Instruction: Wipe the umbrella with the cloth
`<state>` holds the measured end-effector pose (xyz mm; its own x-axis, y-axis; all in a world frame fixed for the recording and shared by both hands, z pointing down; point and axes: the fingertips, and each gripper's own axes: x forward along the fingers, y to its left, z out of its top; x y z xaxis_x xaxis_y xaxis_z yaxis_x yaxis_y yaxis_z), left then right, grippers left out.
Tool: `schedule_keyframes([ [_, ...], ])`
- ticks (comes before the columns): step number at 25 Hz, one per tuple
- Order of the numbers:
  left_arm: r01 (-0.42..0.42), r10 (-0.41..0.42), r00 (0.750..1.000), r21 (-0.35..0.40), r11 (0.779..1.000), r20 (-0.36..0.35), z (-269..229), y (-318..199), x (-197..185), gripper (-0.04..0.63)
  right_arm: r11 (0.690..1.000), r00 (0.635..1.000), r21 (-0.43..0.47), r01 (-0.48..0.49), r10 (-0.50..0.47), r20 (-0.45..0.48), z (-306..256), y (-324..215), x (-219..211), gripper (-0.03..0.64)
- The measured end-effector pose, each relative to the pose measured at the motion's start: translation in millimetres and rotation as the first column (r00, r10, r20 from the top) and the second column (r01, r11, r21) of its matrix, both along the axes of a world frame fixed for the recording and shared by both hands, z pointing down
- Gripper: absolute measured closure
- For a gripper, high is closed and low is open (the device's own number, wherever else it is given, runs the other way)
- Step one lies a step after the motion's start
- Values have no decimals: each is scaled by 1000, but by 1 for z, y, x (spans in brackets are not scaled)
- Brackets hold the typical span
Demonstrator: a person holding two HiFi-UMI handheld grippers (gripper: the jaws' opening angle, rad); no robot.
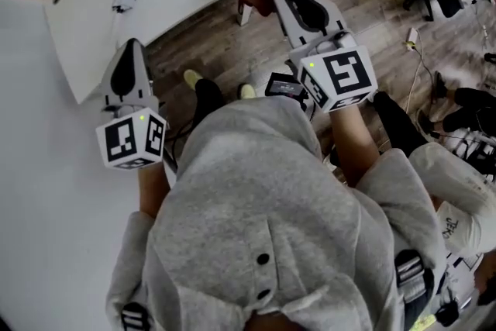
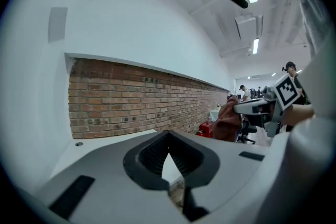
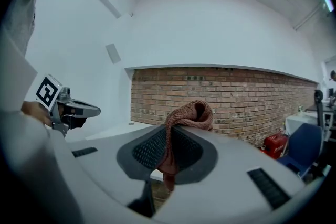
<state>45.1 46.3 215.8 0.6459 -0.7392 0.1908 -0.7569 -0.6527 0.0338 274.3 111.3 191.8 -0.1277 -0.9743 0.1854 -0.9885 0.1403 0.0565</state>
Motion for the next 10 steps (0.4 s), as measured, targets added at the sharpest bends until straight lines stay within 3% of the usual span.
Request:
schedule_keyframes([
  [10, -42, 45, 998, 52, 998, -42, 56, 32, -3, 580, 999, 999, 48, -24, 26, -44, 61, 33, -16, 569],
])
